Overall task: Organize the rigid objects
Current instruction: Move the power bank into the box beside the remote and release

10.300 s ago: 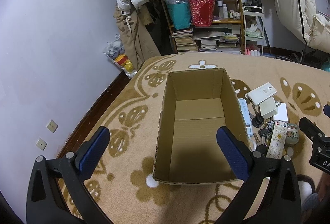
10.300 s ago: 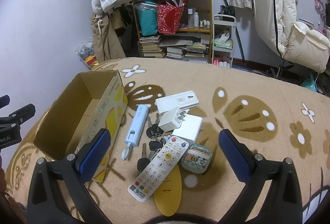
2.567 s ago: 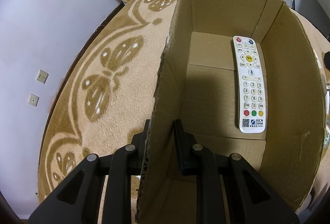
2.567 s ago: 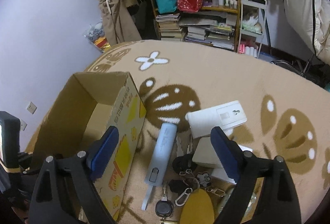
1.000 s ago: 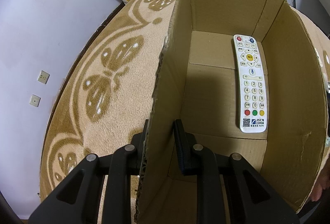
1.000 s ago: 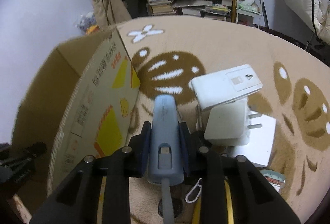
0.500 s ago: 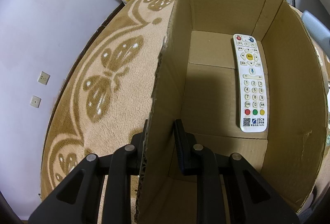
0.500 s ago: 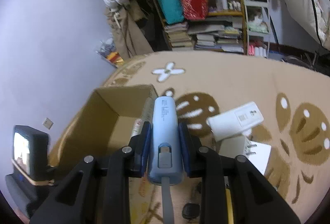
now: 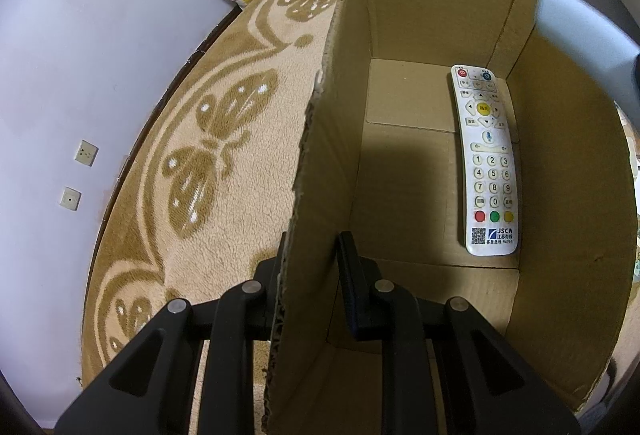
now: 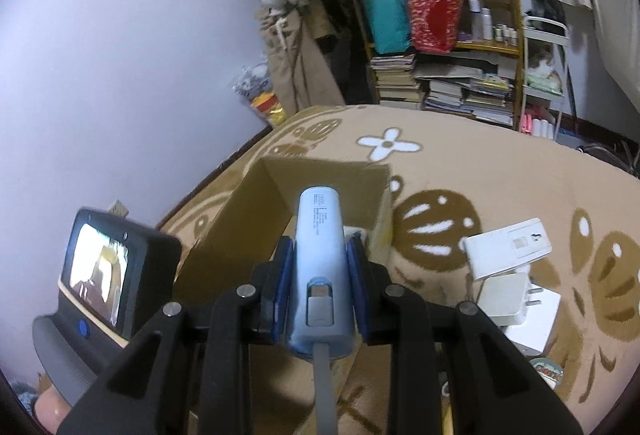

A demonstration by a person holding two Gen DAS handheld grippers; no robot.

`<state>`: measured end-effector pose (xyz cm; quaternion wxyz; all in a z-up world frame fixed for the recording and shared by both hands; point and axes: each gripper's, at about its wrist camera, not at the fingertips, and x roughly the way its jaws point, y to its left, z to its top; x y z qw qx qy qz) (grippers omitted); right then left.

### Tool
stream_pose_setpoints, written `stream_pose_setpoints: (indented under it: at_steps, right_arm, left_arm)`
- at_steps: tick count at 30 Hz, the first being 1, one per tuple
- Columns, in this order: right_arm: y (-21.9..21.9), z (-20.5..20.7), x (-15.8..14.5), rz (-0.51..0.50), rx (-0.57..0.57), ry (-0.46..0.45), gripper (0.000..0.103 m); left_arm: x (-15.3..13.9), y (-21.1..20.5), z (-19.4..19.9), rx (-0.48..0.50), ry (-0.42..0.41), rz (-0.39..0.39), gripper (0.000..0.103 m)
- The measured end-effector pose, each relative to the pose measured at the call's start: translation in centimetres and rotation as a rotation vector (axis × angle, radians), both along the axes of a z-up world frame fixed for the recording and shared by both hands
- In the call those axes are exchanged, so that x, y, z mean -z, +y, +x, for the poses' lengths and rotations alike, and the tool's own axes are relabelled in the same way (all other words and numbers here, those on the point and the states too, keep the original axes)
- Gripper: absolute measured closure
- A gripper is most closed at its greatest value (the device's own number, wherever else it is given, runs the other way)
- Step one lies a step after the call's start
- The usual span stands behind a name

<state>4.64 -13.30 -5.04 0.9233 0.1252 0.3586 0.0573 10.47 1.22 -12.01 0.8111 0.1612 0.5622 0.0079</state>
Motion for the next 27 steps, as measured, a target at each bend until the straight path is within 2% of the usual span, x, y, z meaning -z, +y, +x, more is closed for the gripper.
stream_pose_setpoints:
  at_steps: [7, 19, 27]
  right_arm:
    - [1.6, 1.1, 1.3, -0.065, -0.019, 0.024, 0.074]
    - [2.4, 1.9, 3.0, -0.076, -0.021, 0.084, 0.074]
    - [2.5, 1.7, 2.7, -0.095, -0.014, 0.054, 0.074]
  left_arm:
    - [0.0, 0.0, 0.1, -0.001, 0.002, 0.000, 0.083]
    - [-0.1, 0.0, 0.1, -0.003, 0.004, -0.003, 0.083]
    - [-0.2, 0.1, 0.1, -0.003, 0.007, -0.002, 0.083]
